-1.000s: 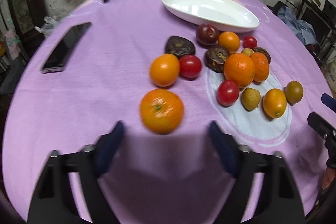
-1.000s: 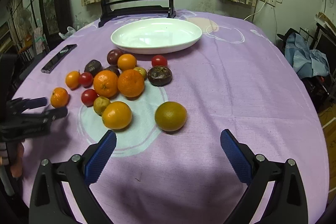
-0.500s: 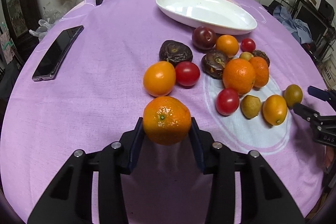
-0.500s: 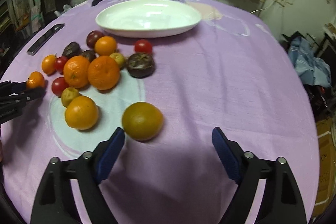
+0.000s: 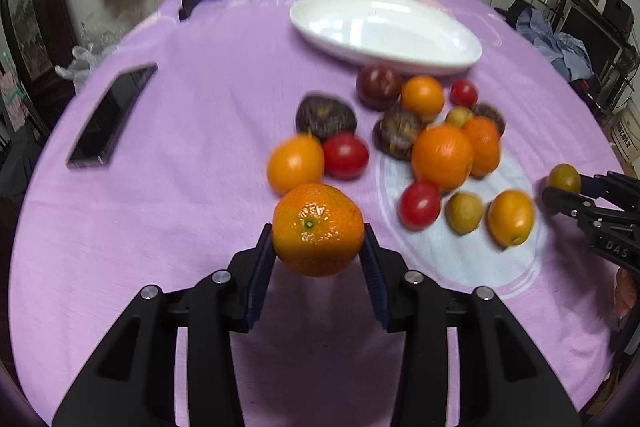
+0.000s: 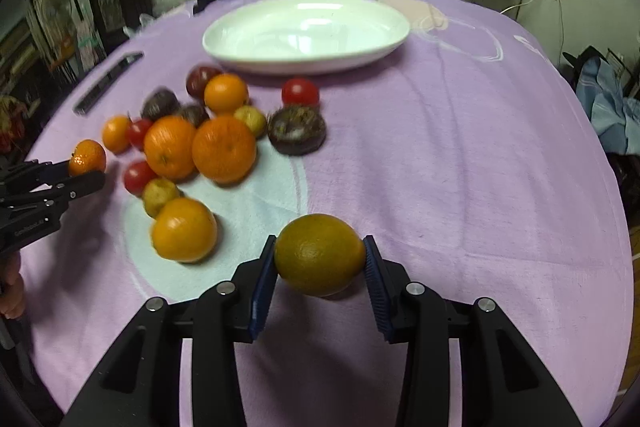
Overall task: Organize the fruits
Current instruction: 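Grasp a tangerine with the left tool while the right tool grasps a kumquat, place both on plate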
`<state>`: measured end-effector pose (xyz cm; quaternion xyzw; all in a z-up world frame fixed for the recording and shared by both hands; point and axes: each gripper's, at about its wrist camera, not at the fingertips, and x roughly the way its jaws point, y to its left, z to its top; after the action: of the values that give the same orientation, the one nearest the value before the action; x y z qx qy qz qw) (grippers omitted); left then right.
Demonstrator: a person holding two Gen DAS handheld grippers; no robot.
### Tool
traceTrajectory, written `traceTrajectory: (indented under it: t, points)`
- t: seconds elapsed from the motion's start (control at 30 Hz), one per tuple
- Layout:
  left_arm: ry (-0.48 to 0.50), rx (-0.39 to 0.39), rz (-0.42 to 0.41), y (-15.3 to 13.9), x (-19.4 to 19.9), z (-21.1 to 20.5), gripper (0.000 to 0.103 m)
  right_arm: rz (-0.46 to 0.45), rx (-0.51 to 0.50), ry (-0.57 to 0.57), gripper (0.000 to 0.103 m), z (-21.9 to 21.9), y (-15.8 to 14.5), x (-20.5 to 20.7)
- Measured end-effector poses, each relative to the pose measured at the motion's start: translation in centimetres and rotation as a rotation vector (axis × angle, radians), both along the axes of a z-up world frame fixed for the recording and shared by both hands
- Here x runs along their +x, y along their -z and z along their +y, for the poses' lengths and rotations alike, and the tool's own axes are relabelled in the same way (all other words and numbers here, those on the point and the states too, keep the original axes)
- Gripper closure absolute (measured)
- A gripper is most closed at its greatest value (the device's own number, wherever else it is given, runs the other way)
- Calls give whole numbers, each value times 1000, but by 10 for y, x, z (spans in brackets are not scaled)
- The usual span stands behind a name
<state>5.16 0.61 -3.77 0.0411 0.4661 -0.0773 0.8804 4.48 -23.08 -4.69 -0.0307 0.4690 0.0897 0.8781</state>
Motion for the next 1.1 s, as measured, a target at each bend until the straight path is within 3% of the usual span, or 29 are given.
traceTrajectory:
  t: [0.17, 0.3, 0.4, 0.53, 0.63, 0.8, 0.83, 0.9, 0.97, 1.1]
  points:
    - [52, -13, -82, -52, 29, -14, 62, -105, 57, -15, 61, -7, -47, 19]
    - [40, 17, -135, -76, 96, -43, 61, -119, 109, -14, 60, -3, -61, 89]
    - [10, 29, -112, -69, 156, -58, 61, -103, 98, 0, 60, 2, -54, 132]
    - [-9, 31, 15, -31, 223, -71, 61, -52, 97, 24, 60, 5, -35, 189]
    - [-7, 90, 43, -9, 246, -82, 61, -15, 56, 25, 60, 10, -19, 218]
    - [-31, 106, 64, 8, 277, -88, 61, 23, 66, 68, 57, 6, -3, 255]
    - [-31, 100, 71, 12, 284, -89, 59, 20, 74, 68, 46, 5, -4, 257]
    - [-42, 94, 54, 13, 289, -90, 51, -13, 59, 77, 36, 5, -8, 259]
    - [-51, 99, 48, 10, 288, -91, 35, -39, 38, 55, 36, 7, -14, 253]
    - [-21, 78, -14, -16, 262, -89, 25, -70, 40, 49, 36, 0, -27, 235]
